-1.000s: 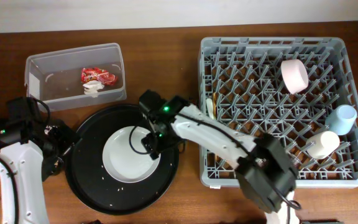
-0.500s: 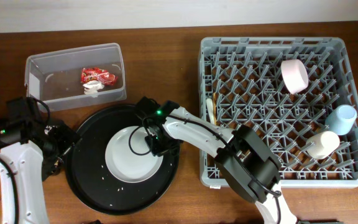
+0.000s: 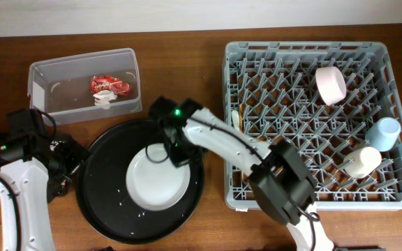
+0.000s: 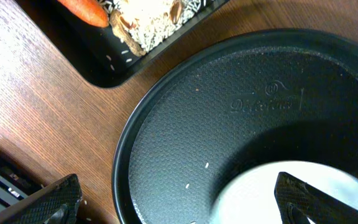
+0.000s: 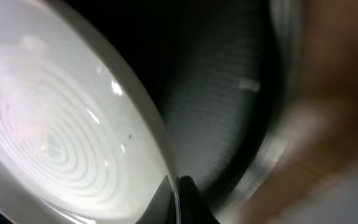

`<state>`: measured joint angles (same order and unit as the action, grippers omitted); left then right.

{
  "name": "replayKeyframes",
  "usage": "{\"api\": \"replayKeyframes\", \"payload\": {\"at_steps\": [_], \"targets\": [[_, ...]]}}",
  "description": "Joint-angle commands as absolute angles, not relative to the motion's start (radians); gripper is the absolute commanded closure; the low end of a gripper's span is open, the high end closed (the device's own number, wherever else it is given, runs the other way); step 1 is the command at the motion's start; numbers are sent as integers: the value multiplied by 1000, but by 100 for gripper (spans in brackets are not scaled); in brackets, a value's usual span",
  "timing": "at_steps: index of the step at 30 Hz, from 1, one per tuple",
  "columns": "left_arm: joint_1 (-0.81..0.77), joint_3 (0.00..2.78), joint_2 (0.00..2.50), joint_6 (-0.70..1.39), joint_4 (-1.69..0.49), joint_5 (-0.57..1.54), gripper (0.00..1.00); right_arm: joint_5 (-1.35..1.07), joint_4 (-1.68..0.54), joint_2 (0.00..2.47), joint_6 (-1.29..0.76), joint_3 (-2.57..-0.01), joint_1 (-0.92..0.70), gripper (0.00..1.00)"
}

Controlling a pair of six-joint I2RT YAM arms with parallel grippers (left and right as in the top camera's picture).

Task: Sort waste into correct bins and load items into the dishwasher rack
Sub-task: 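Grasp the white plate's rim with the right gripper and lift it, then carry the white plate into the rack's back-left and stand it upright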

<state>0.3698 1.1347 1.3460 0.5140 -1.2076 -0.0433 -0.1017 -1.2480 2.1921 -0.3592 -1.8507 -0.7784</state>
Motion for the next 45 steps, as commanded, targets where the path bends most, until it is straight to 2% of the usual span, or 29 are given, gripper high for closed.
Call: {"api": "replayKeyframes", "payload": {"at_steps": [1, 7, 11, 14, 23, 29, 32, 40, 45], "targets": [[376, 1126, 1335, 522, -1205, -61, 1, 134, -1358, 2058, -350, -2005, -698, 96], [376, 1126, 1335, 507, -1208, -61, 1, 388, -1426, 1819, -352, -2082, -528, 96], [376, 1126, 1335, 500, -1209, -61, 1, 729, -1449, 1733, -466, -2082, -410, 96], [376, 1126, 1335, 500, -1209, -61, 1, 891, -1465, 1747, -532, -2077, -371, 96], [376, 1126, 1335, 500, -1209, -61, 1, 1121, -1489, 1958, -630, -2076, -345, 96], [376, 1126, 1335, 500, -1209, -61, 1, 1129, -1542, 2086, -672, -2076, -345, 96], [376, 1126, 1335, 500, -1209, -60, 1, 1059, -1538, 2128, -693, -2076, -347, 96], [376, 1126, 1335, 500, -1210, -60, 1, 849, -1514, 2148, -715, -2076, -387, 96], [376, 1126, 1335, 500, -1213, -60, 1, 815, -1510, 2146, -715, -2077, -458, 95]]}}
